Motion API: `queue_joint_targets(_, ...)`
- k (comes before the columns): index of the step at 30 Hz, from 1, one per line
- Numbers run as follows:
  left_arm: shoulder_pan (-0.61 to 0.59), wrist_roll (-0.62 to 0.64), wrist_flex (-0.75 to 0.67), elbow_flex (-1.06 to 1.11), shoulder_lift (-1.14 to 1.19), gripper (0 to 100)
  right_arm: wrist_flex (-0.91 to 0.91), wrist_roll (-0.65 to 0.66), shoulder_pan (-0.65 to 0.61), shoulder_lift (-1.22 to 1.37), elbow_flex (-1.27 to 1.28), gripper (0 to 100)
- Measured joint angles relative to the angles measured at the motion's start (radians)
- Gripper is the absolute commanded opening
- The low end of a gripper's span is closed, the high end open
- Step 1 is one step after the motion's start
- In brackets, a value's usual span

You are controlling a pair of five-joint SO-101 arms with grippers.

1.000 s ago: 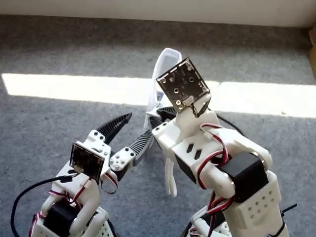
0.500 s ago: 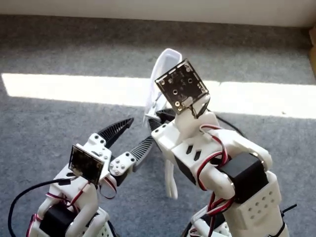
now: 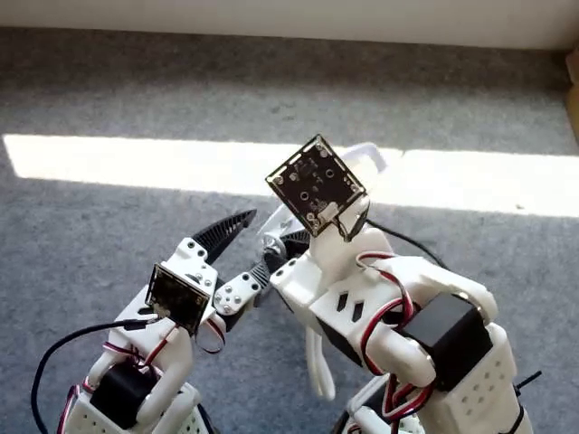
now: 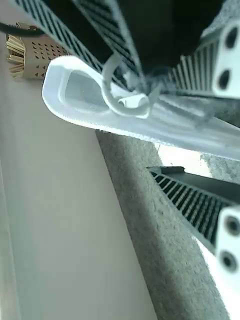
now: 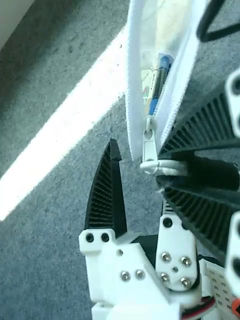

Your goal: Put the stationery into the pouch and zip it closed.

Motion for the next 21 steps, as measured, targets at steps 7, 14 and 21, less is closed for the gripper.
queue_joint_targets(7, 0.012, -0.005, -0.009, 0.005, 0.000, 12, 0.038, -0.018, -0.015, -0.054, 0.000, 0.5)
queue_joint_targets(14, 0.123, -0.074, -0.009, 0.006, 0.000, 1, 0.106, -0.018, -0.015, -0.075, 0.000, 0.5)
queue_joint_targets(21, 0.158, -0.160, -0.005, 0.006, 0.000, 0, 0.107, 0.003, 0.075, -0.153, 0.000, 0.5)
